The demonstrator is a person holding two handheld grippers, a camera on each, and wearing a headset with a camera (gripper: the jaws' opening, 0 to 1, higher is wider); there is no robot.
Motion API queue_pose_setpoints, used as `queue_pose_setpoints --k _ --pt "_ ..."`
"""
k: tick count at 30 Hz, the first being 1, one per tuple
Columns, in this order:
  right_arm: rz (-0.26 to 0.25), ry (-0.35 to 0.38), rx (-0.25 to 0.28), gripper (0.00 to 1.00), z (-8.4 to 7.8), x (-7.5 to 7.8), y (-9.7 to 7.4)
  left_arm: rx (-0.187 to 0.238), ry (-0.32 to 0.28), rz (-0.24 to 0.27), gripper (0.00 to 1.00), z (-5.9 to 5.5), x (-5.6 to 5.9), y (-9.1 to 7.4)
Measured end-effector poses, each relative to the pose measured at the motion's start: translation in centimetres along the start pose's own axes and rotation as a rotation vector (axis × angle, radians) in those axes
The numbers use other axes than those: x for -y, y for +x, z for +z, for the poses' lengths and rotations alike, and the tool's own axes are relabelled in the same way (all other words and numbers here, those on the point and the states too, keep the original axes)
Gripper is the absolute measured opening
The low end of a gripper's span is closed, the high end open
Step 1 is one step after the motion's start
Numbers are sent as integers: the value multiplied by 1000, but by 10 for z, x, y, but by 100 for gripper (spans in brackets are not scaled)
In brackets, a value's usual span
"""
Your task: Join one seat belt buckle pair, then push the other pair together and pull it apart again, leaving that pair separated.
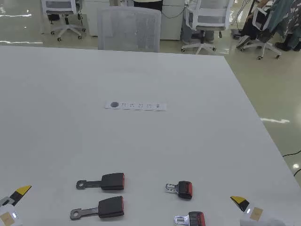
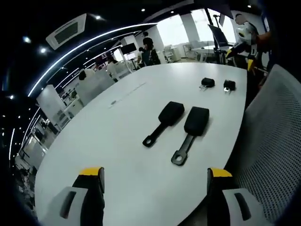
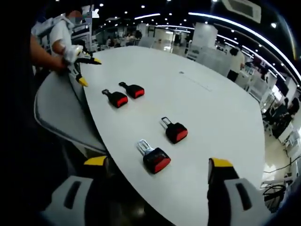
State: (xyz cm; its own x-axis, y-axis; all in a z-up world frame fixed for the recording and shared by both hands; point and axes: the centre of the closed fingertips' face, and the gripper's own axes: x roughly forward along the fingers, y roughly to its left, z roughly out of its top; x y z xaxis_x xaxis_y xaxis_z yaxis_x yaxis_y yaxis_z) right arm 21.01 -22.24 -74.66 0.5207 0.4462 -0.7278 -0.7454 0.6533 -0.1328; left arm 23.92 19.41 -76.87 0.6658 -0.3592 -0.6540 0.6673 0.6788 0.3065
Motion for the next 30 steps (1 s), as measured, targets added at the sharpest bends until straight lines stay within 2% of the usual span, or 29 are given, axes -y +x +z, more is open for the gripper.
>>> queue_pose_setpoints --k 2,4,7,14,23,30 --pt "0 -2 -2 84 0 0 0 3 3 2 91 1 0 -1" --pt "2 -6 -4 84 0 0 -1 26 12 19 93 6 -4 -2" --pt "4 -11 -7 84 0 0 -1 2 8 8 93 0 -2 0" --pt "3 -18 -4 87 0 -1 -2 6 12 11 93 1 -2 -1" --pt "-37 -12 13 100 0 5 -4 5 15 14 93 0 -3 -1" --pt "-32 0 8 100 -3 4 -6 3 14 16 94 0 -3 0"
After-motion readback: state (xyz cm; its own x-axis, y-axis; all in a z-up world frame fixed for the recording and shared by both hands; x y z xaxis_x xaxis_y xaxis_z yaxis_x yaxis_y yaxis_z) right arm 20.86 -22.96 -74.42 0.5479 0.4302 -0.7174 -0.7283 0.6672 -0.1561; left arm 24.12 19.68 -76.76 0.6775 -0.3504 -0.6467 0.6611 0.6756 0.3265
